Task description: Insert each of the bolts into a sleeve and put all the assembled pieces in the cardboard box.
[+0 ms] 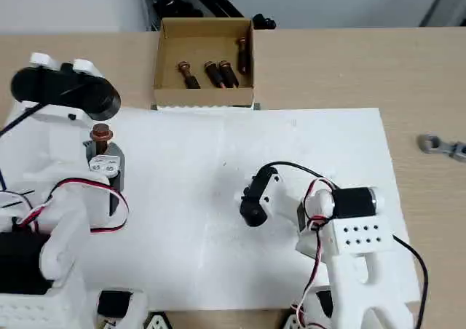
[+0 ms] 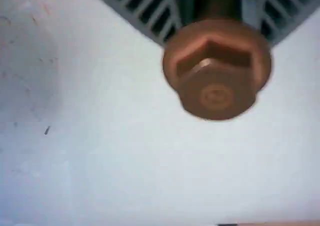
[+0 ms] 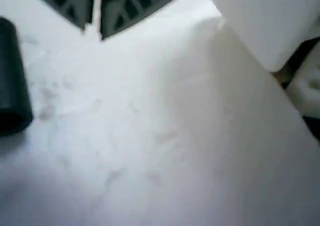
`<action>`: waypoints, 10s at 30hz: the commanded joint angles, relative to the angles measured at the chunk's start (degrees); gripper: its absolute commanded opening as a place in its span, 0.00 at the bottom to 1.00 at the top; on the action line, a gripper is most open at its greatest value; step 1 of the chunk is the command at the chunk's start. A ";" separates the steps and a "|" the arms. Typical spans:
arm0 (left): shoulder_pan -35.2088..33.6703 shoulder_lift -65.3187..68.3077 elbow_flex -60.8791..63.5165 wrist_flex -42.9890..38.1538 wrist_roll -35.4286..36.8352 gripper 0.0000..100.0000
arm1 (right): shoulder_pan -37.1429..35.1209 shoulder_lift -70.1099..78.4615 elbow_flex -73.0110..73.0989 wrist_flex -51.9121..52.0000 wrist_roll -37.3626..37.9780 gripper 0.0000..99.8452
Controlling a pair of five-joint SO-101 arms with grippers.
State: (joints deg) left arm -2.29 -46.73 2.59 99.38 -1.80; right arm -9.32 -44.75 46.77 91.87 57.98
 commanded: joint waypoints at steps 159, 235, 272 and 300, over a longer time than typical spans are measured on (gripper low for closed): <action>-0.35 -1.23 4.70 -1.05 1.32 0.01 | -21.76 -35.03 9.32 -48.04 -66.55 0.00; 29.45 4.22 9.98 -39.21 15.91 0.01 | -27.12 -34.95 30.95 -86.55 -60.04 0.00; 28.92 4.13 13.67 -34.11 24.88 0.13 | -27.12 -34.59 28.92 -86.46 -60.04 0.00; 6.15 4.04 8.40 -26.90 7.30 0.01 | -20.00 -9.54 -1.23 -79.16 -67.87 0.00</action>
State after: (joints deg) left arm 7.12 -42.33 13.32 70.46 6.02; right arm -29.80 -60.57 54.24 12.48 -9.36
